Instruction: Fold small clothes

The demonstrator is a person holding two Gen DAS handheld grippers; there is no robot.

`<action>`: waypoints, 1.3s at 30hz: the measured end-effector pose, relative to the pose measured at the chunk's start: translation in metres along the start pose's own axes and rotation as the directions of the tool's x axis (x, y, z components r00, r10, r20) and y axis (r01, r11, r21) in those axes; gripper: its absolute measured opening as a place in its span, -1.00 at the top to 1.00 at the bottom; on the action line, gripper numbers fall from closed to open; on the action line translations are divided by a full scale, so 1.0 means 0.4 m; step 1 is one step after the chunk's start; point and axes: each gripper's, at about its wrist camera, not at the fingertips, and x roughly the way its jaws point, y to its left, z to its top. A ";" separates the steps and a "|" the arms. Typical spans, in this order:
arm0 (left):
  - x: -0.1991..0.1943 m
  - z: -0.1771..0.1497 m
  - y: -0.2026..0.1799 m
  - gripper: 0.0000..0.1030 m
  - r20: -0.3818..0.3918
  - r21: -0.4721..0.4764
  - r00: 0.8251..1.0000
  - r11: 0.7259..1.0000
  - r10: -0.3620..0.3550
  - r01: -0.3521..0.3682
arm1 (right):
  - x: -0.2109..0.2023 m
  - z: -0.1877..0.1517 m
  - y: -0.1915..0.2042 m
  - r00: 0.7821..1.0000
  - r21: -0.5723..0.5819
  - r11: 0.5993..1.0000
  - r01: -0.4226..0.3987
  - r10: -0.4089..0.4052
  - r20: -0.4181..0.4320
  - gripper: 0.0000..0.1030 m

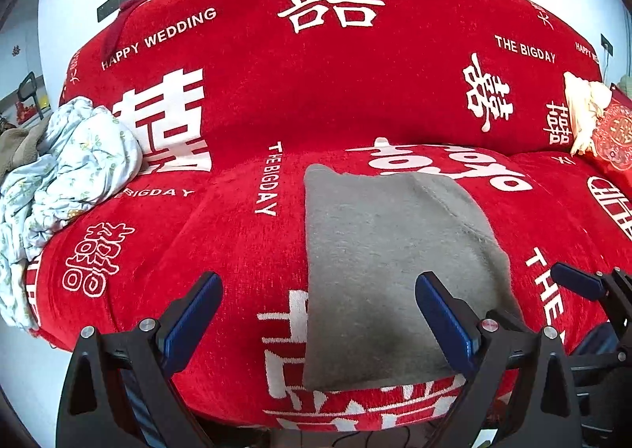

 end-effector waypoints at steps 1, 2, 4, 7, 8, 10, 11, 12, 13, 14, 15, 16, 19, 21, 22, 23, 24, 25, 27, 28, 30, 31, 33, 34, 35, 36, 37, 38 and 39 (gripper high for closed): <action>-0.001 -0.001 -0.002 -0.92 -0.001 0.001 1.000 1.000 0.000 0.000 | -0.001 0.001 0.001 1.000 0.001 1.000 -0.001 0.001 0.001 -0.68; -0.002 -0.001 -0.003 -0.92 -0.001 0.003 1.000 1.000 -0.001 0.001 | -0.002 0.001 0.001 1.000 0.001 1.000 -0.002 0.002 0.002 -0.68; -0.004 -0.001 -0.005 -0.92 0.001 0.007 1.000 1.000 -0.001 0.001 | -0.003 0.002 0.002 1.000 0.001 1.000 -0.003 0.003 0.004 -0.68; -0.002 0.000 -0.006 -0.92 -0.004 0.010 1.000 1.000 -0.001 0.001 | -0.005 0.002 0.003 1.000 0.002 1.000 -0.003 0.003 0.006 -0.68; -0.001 -0.001 -0.006 -0.92 -0.006 0.009 1.000 1.000 0.001 -0.001 | -0.006 0.001 0.004 1.000 0.001 1.000 -0.003 0.003 0.007 -0.68; -0.001 -0.003 -0.006 -0.92 -0.005 0.010 1.000 1.000 0.009 -0.009 | -0.006 0.000 0.004 1.000 0.002 1.000 -0.002 0.002 0.006 -0.68; -0.001 -0.005 -0.008 -0.92 -0.003 0.012 1.000 1.000 0.018 -0.018 | -0.006 0.000 0.004 1.000 0.003 1.000 -0.002 0.002 0.006 -0.68; 0.000 -0.007 -0.009 -0.92 -0.002 0.016 1.000 1.000 0.025 -0.025 | -0.006 0.000 0.004 1.000 0.006 1.000 -0.001 0.001 0.005 -0.68; 0.002 -0.007 -0.010 -0.92 -0.003 0.020 1.000 0.999 0.029 -0.029 | -0.006 0.001 0.002 1.000 0.008 1.000 0.000 0.000 0.004 -0.68; 0.002 -0.008 -0.012 -0.92 -0.002 0.024 0.999 0.999 0.032 -0.032 | -0.006 0.003 0.001 1.000 0.009 1.000 0.001 -0.001 0.003 -0.68; 0.003 -0.009 -0.014 -0.92 -0.002 0.027 0.999 0.999 0.034 -0.034 | -0.006 0.003 0.001 1.000 0.009 1.000 0.003 -0.003 0.002 -0.68; 0.004 -0.010 -0.015 -0.92 -0.003 0.027 0.999 0.999 0.035 -0.035 | -0.005 0.004 0.001 1.000 0.008 1.000 0.006 -0.006 0.002 -0.68; 0.006 -0.010 -0.015 -0.92 -0.007 0.028 0.999 0.999 0.036 -0.036 | -0.002 0.004 0.004 1.000 0.002 1.000 0.014 -0.014 -0.003 -0.68; 0.007 -0.010 -0.013 -0.92 -0.008 0.026 0.999 0.999 0.035 -0.035 | -0.001 0.005 0.004 1.000 0.001 1.000 0.014 -0.014 -0.003 -0.68; 0.007 -0.010 -0.013 -0.92 -0.008 0.027 0.999 0.999 0.036 -0.036 | -0.001 0.005 0.005 1.000 0.000 1.000 0.015 -0.015 -0.003 -0.68; 0.007 -0.009 -0.013 -0.92 -0.008 0.028 0.999 0.999 0.037 -0.037 | -0.001 0.005 0.005 1.000 0.000 1.000 0.015 -0.015 -0.003 -0.68; 0.007 -0.010 -0.013 -0.92 -0.008 0.027 0.999 0.999 0.038 -0.037 | -0.002 0.005 0.005 1.000 0.000 1.000 0.015 -0.015 -0.003 -0.68; 0.007 -0.009 -0.013 -0.92 -0.009 0.026 0.999 0.999 0.038 -0.037 | -0.002 0.005 0.005 1.000 0.001 1.000 0.015 -0.015 -0.003 -0.68; 0.007 -0.010 -0.013 -0.92 -0.007 0.027 0.999 0.999 0.040 -0.040 | -0.002 0.005 0.005 1.000 0.000 1.000 0.015 -0.015 -0.003 -0.68; 0.007 -0.010 -0.013 -0.92 -0.008 0.026 0.999 0.999 0.041 -0.041 | -0.002 0.005 0.005 1.000 0.000 1.000 0.015 -0.015 -0.003 -0.68; 0.007 -0.010 -0.012 -0.92 -0.008 0.026 0.999 0.999 0.040 -0.040 | -0.002 0.005 0.005 1.000 0.000 1.000 0.015 -0.015 -0.003 -0.68; 0.007 -0.011 -0.012 -0.92 -0.008 0.025 0.999 0.999 0.041 -0.041 | -0.002 0.005 0.005 1.000 0.000 1.000 0.015 -0.015 -0.003 -0.68; 0.007 -0.011 -0.011 -0.92 -0.008 0.026 0.999 0.999 0.041 -0.040 | -0.002 0.006 0.005 1.000 0.000 1.000 0.015 -0.015 -0.003 -0.68; 0.008 -0.011 -0.011 -0.92 -0.008 0.026 0.999 0.999 0.041 -0.040 | -0.002 0.006 0.005 1.000 0.000 1.000 0.015 -0.015 -0.003 -0.68; 0.008 -0.011 -0.011 -0.92 -0.008 0.026 0.999 0.999 0.041 -0.040 | -0.002 0.006 0.005 1.000 0.000 1.000 0.015 -0.015 -0.003 -0.68; 0.008 -0.011 -0.011 -0.92 -0.008 0.025 0.999 0.999 0.040 -0.040 | -0.002 0.006 0.005 1.000 0.000 1.000 0.015 -0.015 -0.003 -0.68; 0.008 -0.011 -0.010 -0.92 -0.008 0.026 0.999 0.999 0.040 -0.040 | -0.002 0.006 0.005 1.000 0.000 1.000 0.015 -0.015 -0.004 -0.68; 0.009 -0.011 -0.010 -0.92 -0.010 0.025 0.999 0.999 0.040 -0.040 | -0.002 0.006 0.006 1.000 0.000 1.000 0.015 -0.015 -0.004 -0.68; 0.009 -0.012 -0.010 -0.92 -0.011 0.024 0.999 0.999 0.041 -0.041 | -0.002 0.006 0.005 1.000 0.000 1.000 0.015 -0.015 -0.005 -0.68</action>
